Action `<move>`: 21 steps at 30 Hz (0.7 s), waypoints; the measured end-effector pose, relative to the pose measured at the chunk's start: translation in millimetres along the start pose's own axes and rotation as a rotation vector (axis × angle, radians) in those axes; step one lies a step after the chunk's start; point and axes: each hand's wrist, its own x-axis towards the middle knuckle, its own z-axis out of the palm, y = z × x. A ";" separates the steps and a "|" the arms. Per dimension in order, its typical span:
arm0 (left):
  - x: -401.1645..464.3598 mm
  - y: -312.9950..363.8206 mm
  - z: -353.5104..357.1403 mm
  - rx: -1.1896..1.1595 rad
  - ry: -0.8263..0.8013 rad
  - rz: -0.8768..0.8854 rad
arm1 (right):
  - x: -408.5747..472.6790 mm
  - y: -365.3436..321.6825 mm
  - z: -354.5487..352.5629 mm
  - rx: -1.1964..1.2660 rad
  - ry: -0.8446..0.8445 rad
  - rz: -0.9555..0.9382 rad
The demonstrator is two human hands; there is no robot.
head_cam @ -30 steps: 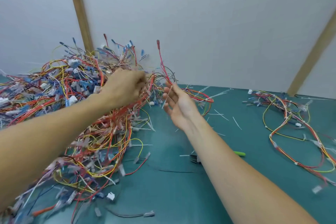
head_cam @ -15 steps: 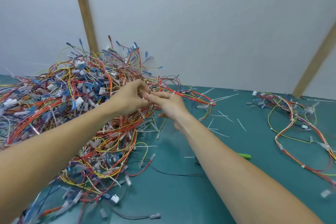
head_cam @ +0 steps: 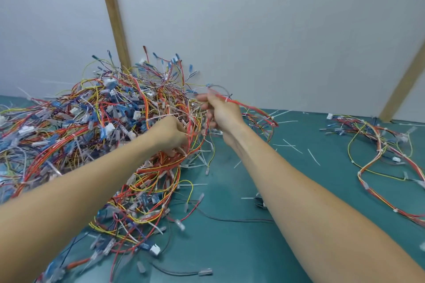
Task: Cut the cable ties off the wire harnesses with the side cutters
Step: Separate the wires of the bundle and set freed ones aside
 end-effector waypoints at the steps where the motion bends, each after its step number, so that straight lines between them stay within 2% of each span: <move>1: 1.5 -1.1 2.5 0.098 0.026 0.019 | 0.9 -7.9 -2.2 0.099 -0.042 -0.019; 3: 1.2 -1.4 3.1 0.280 0.167 0.084 | 0.0 -13.9 -7.9 0.403 -0.113 -0.003; 4: 1.2 -0.8 2.5 0.353 0.238 0.123 | -0.9 -10.6 -11.6 0.454 -0.109 0.003; 5: 1.7 -1.9 1.9 0.394 0.265 0.146 | -4.2 -4.0 -14.5 0.376 -0.088 0.001; 6: 2.4 -2.9 0.6 0.396 0.242 0.151 | -8.1 6.6 -15.8 0.172 -0.069 0.002; 8: 3.8 -3.5 -1.7 0.264 0.118 0.115 | -15.8 27.9 -16.3 -0.171 -0.072 0.012; 12: 5.0 -1.2 3.8 0.069 0.069 0.098 | -9.5 35.0 -15.5 -0.110 0.128 0.142; 15: 8.7 1.0 8.3 -0.051 0.069 0.050 | -9.1 36.1 -10.3 -0.180 0.086 0.230; 18: 13.8 2.6 9.0 -0.173 0.063 -0.017 | -11.0 33.7 -6.0 -0.262 0.010 0.217; 21: 19.6 0.3 13.4 -0.058 0.135 0.038 | -9.7 33.6 -3.6 -0.311 0.046 0.193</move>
